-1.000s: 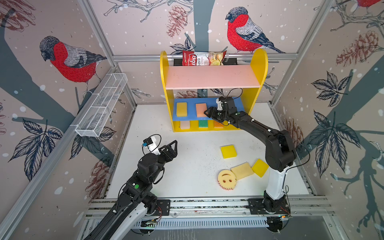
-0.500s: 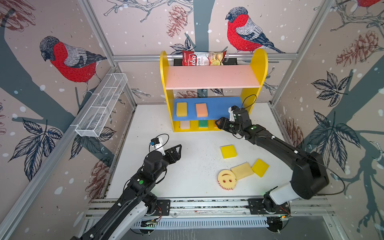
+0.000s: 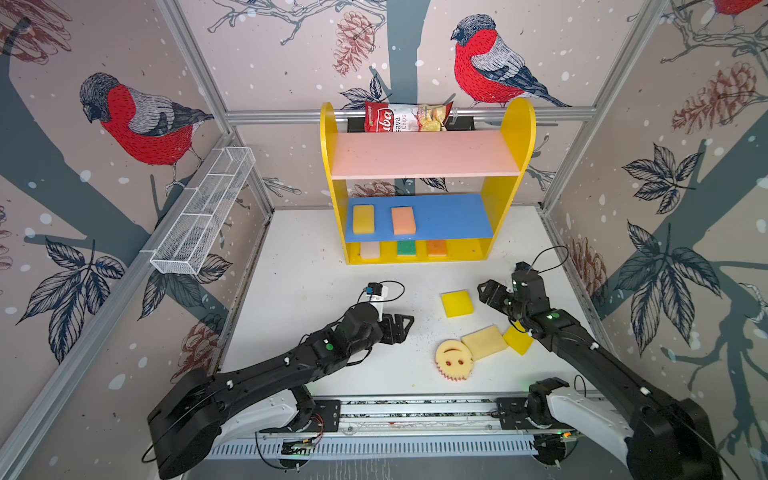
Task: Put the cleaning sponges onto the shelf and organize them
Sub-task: 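Withdraw the right gripper toward the table sponges while the left gripper reaches forward, then grasp the bright yellow sponge on the table with the right gripper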
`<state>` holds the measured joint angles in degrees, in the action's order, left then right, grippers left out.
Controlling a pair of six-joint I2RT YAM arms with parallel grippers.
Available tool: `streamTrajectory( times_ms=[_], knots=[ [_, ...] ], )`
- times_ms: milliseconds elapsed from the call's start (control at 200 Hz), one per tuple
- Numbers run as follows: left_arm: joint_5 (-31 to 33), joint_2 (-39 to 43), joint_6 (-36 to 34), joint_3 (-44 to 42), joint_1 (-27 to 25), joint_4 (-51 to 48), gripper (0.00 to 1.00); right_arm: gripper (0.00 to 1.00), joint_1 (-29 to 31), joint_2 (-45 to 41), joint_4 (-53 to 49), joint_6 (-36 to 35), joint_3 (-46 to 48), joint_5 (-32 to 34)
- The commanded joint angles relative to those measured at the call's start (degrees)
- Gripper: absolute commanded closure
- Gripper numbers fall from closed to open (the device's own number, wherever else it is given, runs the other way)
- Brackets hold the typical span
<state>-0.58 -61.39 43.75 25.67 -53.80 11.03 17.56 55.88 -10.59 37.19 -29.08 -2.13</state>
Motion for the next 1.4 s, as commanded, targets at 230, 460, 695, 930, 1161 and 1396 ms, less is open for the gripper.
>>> streamTrajectory(
  times_ms=[230,460,695,930,1161,1396],
  knots=[
    [2.9,-13.4,4.8,2.2,-6.2,15.3,0.19,0.18,-2.7,3.7,-0.2,-6.3,1.9,-9.2],
    [-0.4,-23.7,3.6,8.4,-7.1,17.6,0.19,0.22,-2.7,5.6,2.2,-5.9,3.8,-12.6],
    [-5.6,-34.4,0.2,16.6,-7.0,19.4,0.19,0.24,-2.7,3.9,0.9,-4.7,4.4,-13.2],
    [-9.5,-42.2,0.4,22.1,-4.2,19.6,0.21,0.25,-2.7,2.7,1.0,-2.8,5.1,-12.5],
    [-15.3,-48.4,2.3,25.1,-0.4,23.0,0.24,0.28,-2.7,6.6,5.0,-1.0,5.4,-14.2],
    [-16.4,-51.6,2.0,28.3,0.4,23.4,0.24,0.29,-2.7,16.9,9.9,-1.2,1.6,-15.6]
  ],
)
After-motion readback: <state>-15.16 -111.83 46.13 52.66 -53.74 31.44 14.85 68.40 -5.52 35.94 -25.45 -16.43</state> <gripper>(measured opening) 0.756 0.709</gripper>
